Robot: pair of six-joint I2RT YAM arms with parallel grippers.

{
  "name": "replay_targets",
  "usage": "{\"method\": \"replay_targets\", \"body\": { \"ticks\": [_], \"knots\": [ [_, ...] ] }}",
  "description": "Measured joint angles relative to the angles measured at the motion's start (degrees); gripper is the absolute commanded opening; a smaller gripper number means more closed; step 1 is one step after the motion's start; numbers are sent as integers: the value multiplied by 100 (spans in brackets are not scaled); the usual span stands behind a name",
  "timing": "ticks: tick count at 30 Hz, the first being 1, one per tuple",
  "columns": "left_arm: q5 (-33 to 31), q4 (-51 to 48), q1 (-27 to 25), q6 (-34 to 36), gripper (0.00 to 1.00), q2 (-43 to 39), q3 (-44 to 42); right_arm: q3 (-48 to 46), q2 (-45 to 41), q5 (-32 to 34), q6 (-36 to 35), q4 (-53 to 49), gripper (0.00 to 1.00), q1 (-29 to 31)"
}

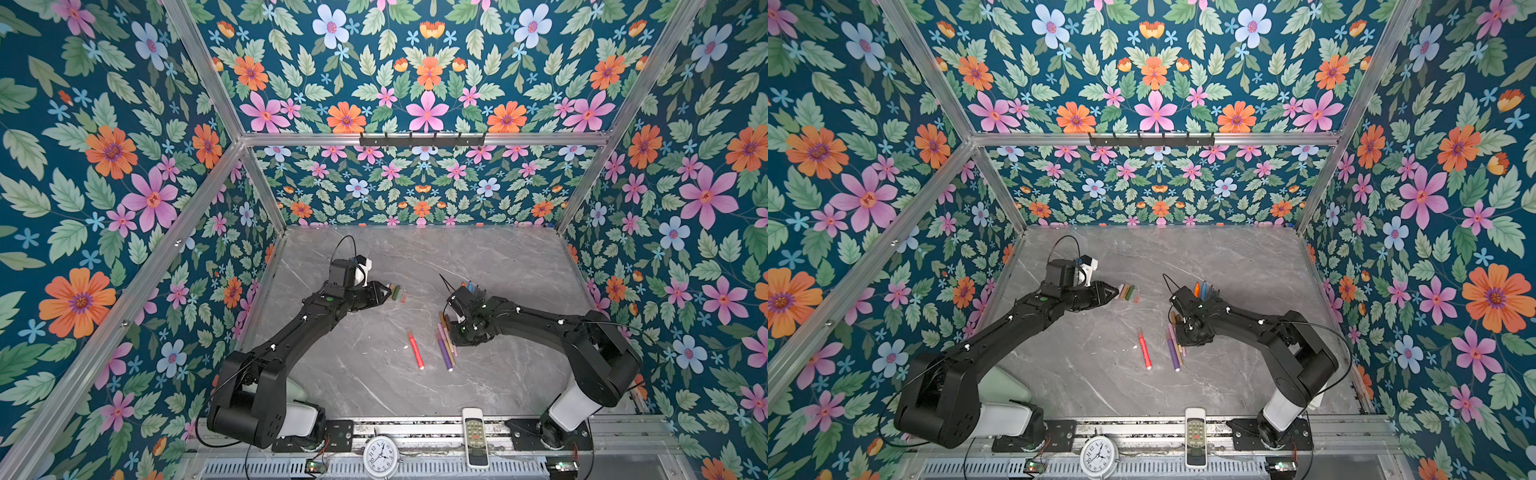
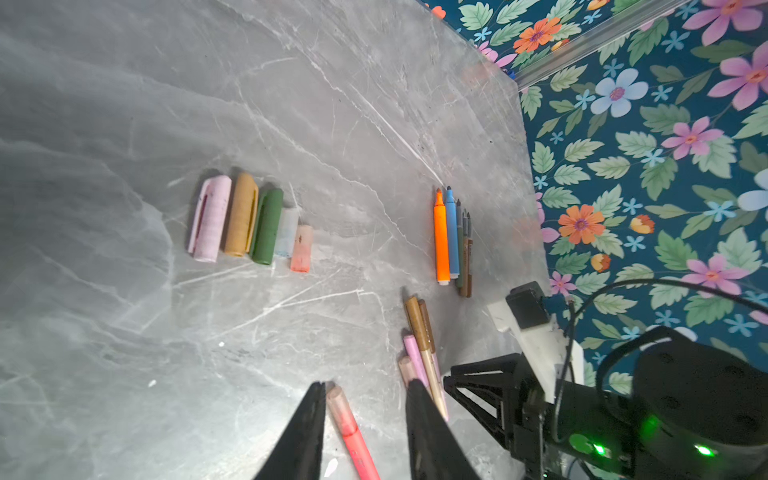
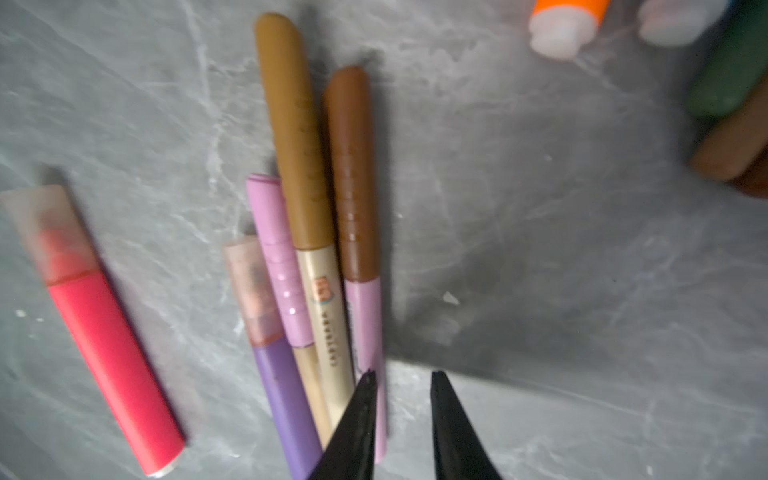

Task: Open the pen caps
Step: 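Move the right gripper to the pen pile while the left gripper returns centrally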

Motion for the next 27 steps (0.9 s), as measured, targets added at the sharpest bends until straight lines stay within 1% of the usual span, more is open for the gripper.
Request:
{"method": "replay_targets", "body": {
  "ticks": [3, 8, 9, 12, 14, 17, 19, 21, 25, 27],
  "knots": [
    [85, 109, -2, -227, 36, -9, -33, -11, 177, 175, 26, -109, 25, 0],
    [188, 90, -4, -625, 36, -105, -31, 208, 315, 186, 98, -310, 26, 9],
    [175, 39, -4, -640, 36, -184, -20, 321, 354, 125, 98, -461, 27, 2],
    [122, -144, -4, -649, 37, -459, 83, 1071, 455, -26, -28, -1152, 30, 0],
    [81, -308, -4, -649, 37, -612, 168, 1515, 426, -197, -57, -1364, 30, 0],
    [2, -503, -4, -651, 38, -809, 195, 1714, 378, -348, -151, -1631, 30, 7],
    [-24, -623, -4, -645, 38, -876, 208, 1648, 345, -461, -177, -1596, 31, 11],
    [-81, -765, -4, -518, 38, -883, 264, 1340, 192, -522, -186, -1248, 31, 46],
    [-216, -815, -4, -149, 38, -949, 232, 61, -634, -570, -20, -431, 31, 166],
    [-267, -627, 0, -7, 37, -977, 31, -273, -822, -461, 66, -282, 31, 173]
  ]
}}
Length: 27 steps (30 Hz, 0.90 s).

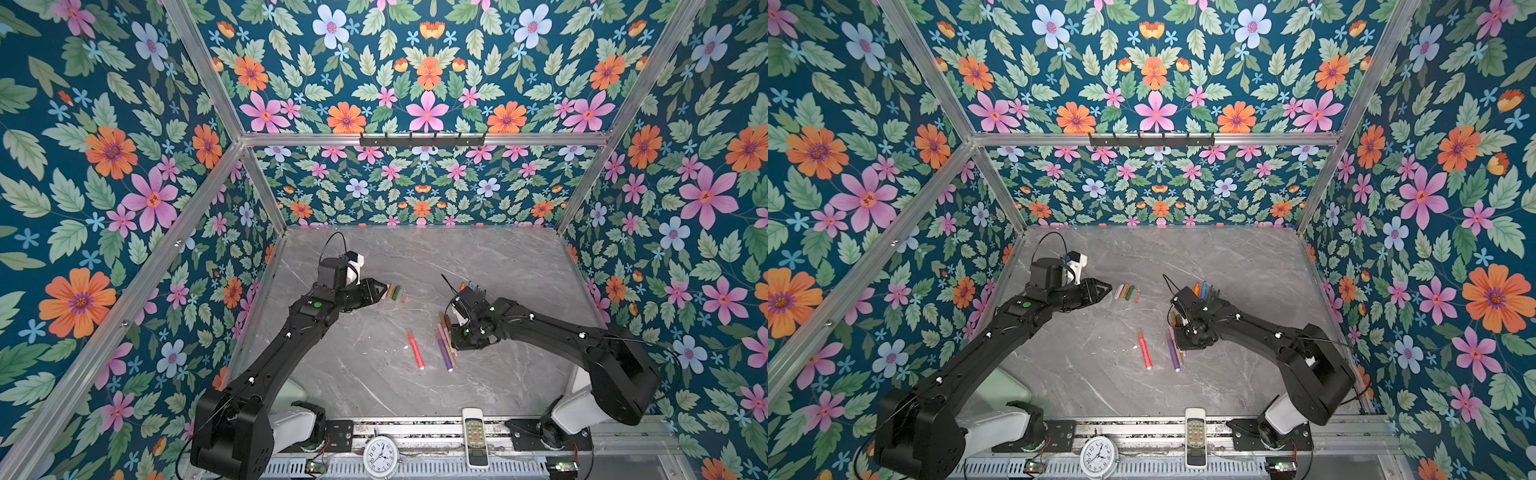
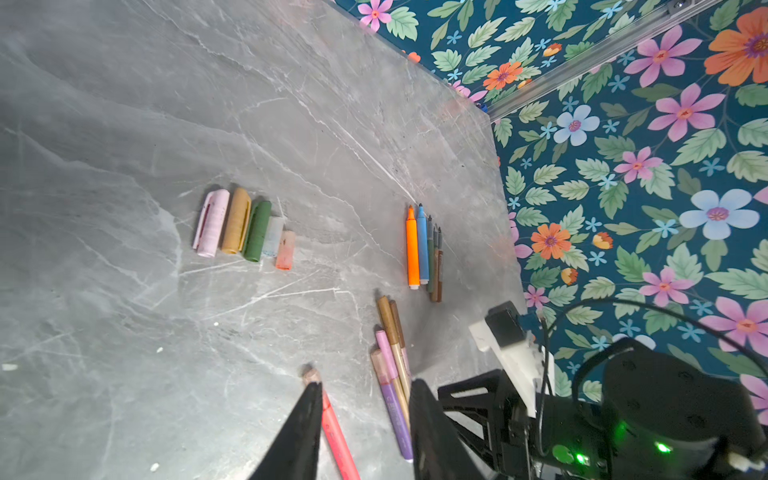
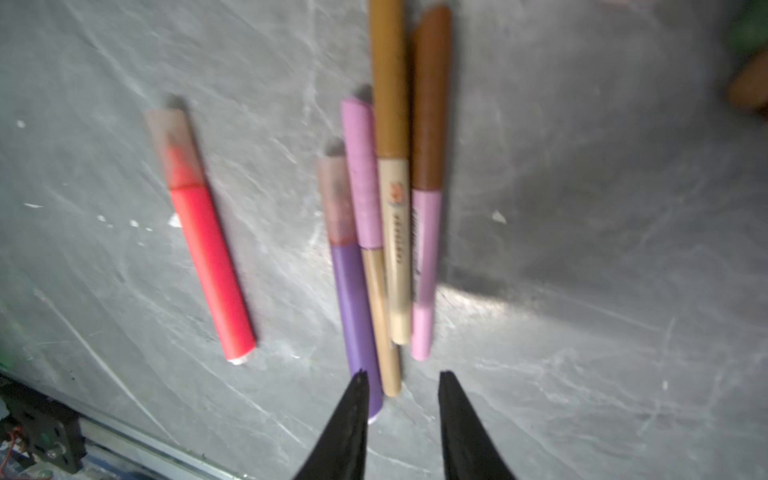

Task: Open the pen caps
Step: 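Move the right gripper to the pen pile while the left gripper returns centrally, then close the right gripper on the pink pen with the brown cap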

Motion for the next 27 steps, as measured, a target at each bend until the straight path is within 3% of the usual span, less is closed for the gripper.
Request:
{"method": "replay_targets", "body": {
  "ticks": [4, 10, 27],
  "knots": [
    [-83, 590, 7, -2, 34, 70, -619, -214, -201, 153, 74, 275, 31, 46],
    [-114, 1329, 7, -162, 35, 293, -723, -184, 50, 175, 208, 485, 31, 46],
    [90, 1519, 7, -179, 35, 319, -962, 111, 809, 697, 286, 400, 29, 50]
  ]
}}
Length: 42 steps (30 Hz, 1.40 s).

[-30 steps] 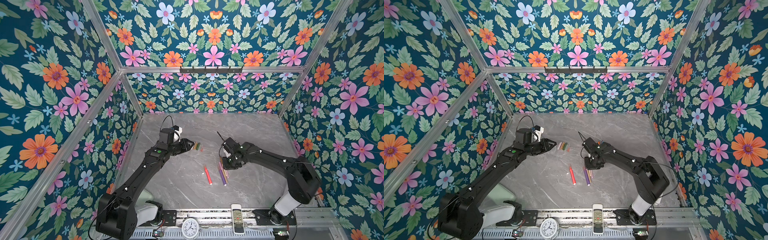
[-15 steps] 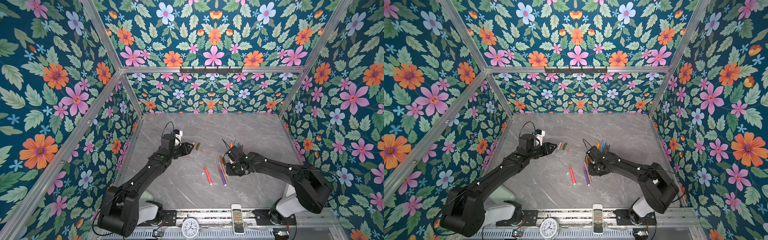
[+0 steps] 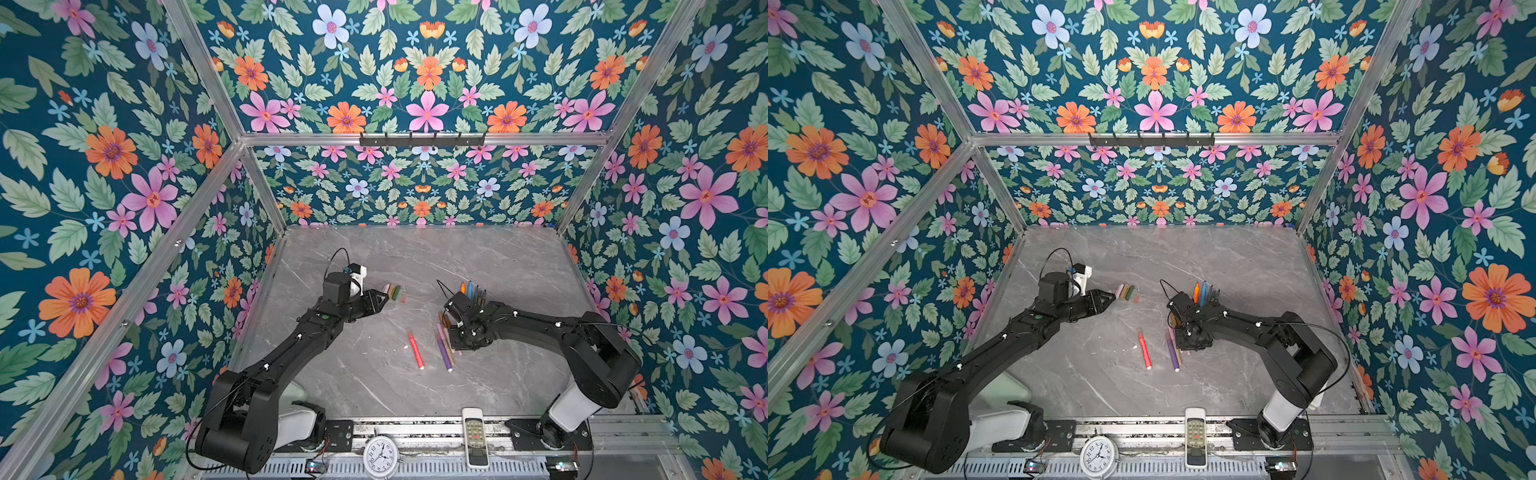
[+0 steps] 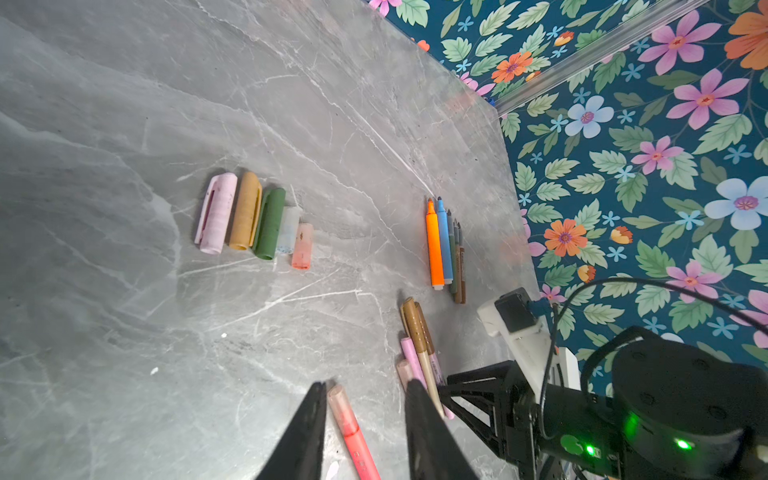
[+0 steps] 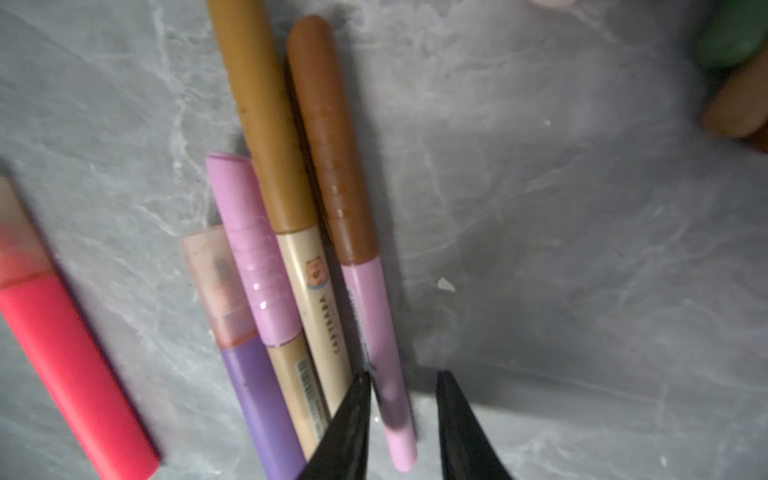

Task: Open the pen caps
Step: 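Close the right gripper on the pink pen with the brown cap, then raise the pink pen to the left gripper, which grips its brown cap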

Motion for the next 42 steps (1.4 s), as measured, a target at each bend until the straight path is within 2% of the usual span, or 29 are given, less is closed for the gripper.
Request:
{"method": "replay_targets", "body": {
  "ticks": [7, 11, 20, 30, 42],
  "knots": [
    [59, 35, 0, -42, 35, 63, 42, -59, 72, 118, 109, 7, 27, 15],
    [162, 131, -2, -133, 35, 107, 26, -44, 214, 238, 107, -2, 18, 28],
    [323, 201, -11, -184, 36, 26, -9, -109, 15, 319, 74, 199, 8, 28],
    [616, 492, -271, -551, 39, 50, -46, -203, -1178, -267, -275, -24, 5, 15],
    [763, 1578, -1495, -1394, 42, 789, 162, -293, -2129, -1707, -398, 107, 6, 17]
  ]
}}
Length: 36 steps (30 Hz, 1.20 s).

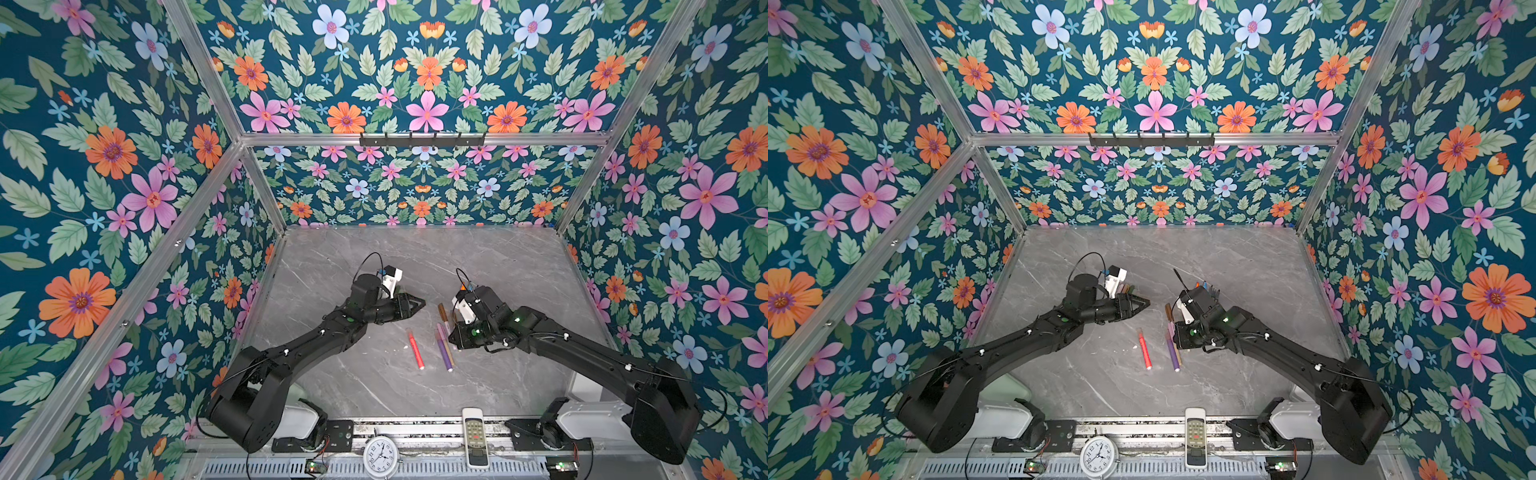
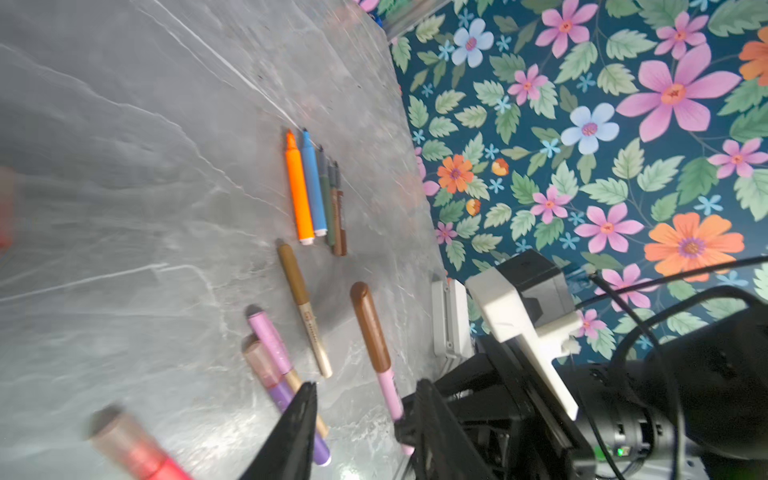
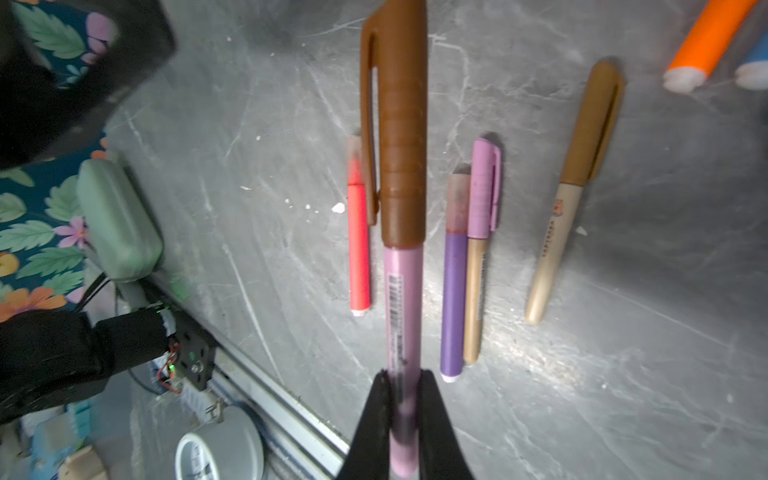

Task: Open the pen caps
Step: 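Raise the pink pen to the left gripper, which grips its brown cap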

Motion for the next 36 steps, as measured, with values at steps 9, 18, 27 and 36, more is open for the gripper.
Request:
{"method": "replay_targets", "body": {
  "ticks": [9, 18, 27, 36],
  "knots": [
    [136, 833, -160, -579, 42, 450, 35, 24, -214, -396, 42, 72, 6, 0],
    [343, 1449, -227, -1014, 36, 765, 74, 68, -251, -553, 59, 129, 6, -2],
    [468, 1620, -361, -1134, 35, 918, 155, 118, -310, -551, 52, 129, 6, -2],
    [525, 1768, -437, -1200, 0, 970, 179, 170, -240, -525, 31, 131, 27, 0]
  ]
}}
